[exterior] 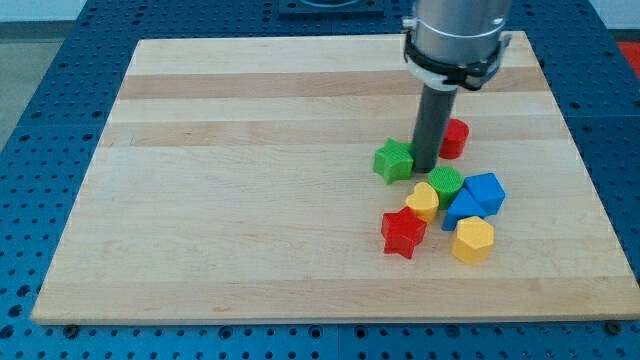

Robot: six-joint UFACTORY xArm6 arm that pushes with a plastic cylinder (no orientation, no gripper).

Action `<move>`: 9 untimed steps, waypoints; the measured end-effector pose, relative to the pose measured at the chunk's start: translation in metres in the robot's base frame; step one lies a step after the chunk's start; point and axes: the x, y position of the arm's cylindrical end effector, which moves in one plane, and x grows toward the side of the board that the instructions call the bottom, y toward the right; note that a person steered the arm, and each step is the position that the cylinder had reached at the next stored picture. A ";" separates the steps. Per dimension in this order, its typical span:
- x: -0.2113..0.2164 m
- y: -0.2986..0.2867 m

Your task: Move the green star left to the green circle

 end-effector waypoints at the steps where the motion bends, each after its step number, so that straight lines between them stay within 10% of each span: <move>1: 0.000 -0.003; 9: -0.002 -0.152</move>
